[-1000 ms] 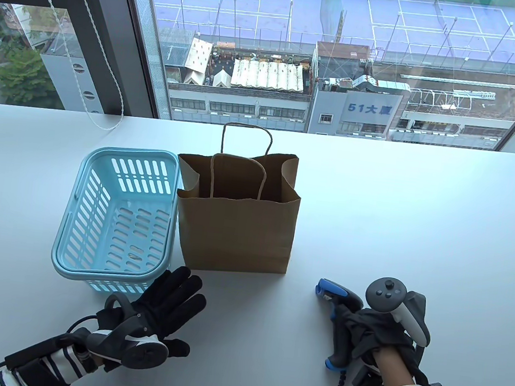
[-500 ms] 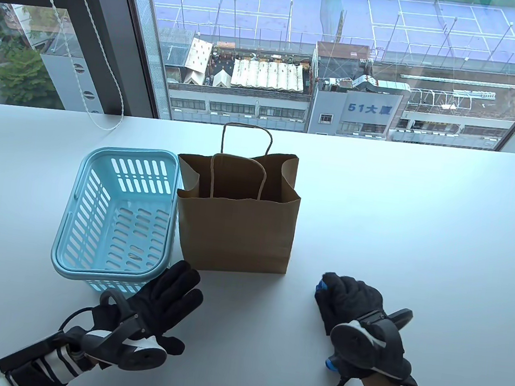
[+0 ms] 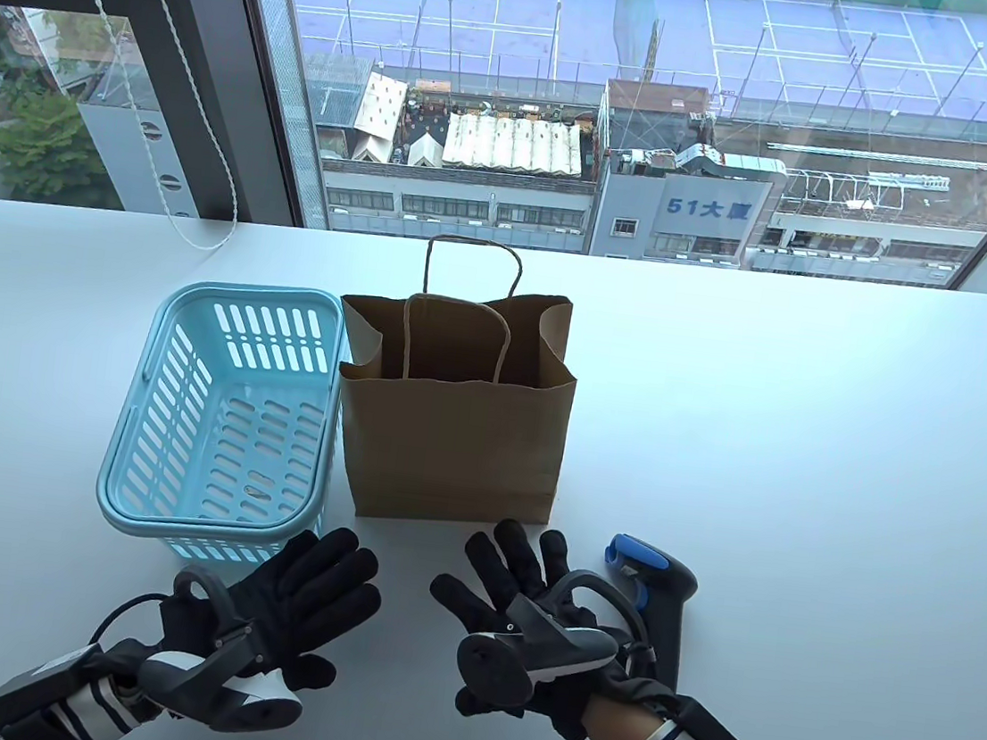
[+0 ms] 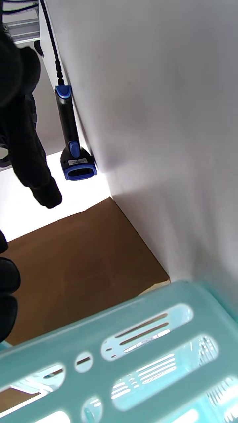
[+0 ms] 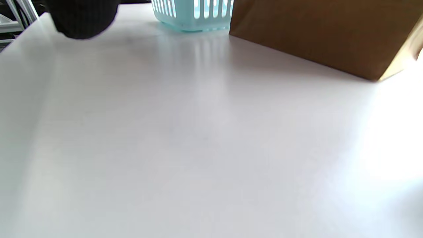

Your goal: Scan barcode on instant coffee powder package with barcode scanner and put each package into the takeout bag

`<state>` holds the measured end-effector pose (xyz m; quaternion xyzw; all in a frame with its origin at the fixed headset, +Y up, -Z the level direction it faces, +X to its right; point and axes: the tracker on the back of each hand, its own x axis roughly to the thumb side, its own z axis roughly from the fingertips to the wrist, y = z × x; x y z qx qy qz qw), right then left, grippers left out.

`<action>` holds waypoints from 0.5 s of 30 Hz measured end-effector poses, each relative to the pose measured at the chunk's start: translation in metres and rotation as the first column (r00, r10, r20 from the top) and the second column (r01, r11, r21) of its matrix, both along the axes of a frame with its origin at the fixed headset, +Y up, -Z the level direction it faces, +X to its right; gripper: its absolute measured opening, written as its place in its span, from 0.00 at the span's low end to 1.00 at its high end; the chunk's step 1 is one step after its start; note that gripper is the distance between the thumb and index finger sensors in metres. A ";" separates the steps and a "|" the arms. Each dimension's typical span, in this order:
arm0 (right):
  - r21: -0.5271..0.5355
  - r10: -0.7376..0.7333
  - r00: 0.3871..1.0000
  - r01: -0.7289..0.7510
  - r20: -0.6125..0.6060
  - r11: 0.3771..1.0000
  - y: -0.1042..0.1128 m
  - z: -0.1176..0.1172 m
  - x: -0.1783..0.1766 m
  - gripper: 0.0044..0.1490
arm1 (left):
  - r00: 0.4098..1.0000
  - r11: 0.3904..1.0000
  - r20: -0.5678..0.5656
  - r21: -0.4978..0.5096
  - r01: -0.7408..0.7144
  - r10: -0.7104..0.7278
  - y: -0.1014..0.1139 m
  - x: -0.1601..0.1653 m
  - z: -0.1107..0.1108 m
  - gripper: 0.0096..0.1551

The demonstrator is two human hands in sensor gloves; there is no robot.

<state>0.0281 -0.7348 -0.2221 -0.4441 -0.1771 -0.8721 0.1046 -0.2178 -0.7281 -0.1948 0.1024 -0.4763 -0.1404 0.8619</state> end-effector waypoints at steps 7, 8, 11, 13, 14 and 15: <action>-0.104 0.018 0.997 -0.011 0.069 0.995 -0.026 0.000 0.009 0.67 | 1.000 0.976 -0.011 -0.216 -0.001 -0.001 -0.015 0.000 -0.008 0.59; -0.109 0.018 0.997 -0.011 0.070 0.994 -0.027 -0.001 0.009 0.67 | 1.000 0.970 -0.012 -0.242 -0.005 0.002 -0.017 0.000 -0.009 0.58; -0.129 0.028 0.997 -0.020 0.068 0.991 -0.029 0.000 0.008 0.67 | 1.000 0.963 -0.015 -0.271 -0.008 0.004 -0.019 0.000 -0.010 0.59; -0.153 0.033 0.997 -0.022 0.068 0.988 -0.032 0.000 0.008 0.67 | 1.000 0.960 -0.016 -0.281 -0.013 0.009 -0.019 0.001 -0.009 0.60; -0.166 0.035 0.997 -0.024 0.068 0.986 -0.033 0.001 0.009 0.67 | 1.000 0.960 -0.015 -0.281 -0.013 0.009 -0.019 0.001 -0.009 0.60; -0.175 0.038 0.997 -0.025 0.070 0.984 -0.033 0.001 0.009 0.67 | 1.000 0.960 -0.015 -0.279 -0.013 0.009 -0.019 0.001 -0.009 0.61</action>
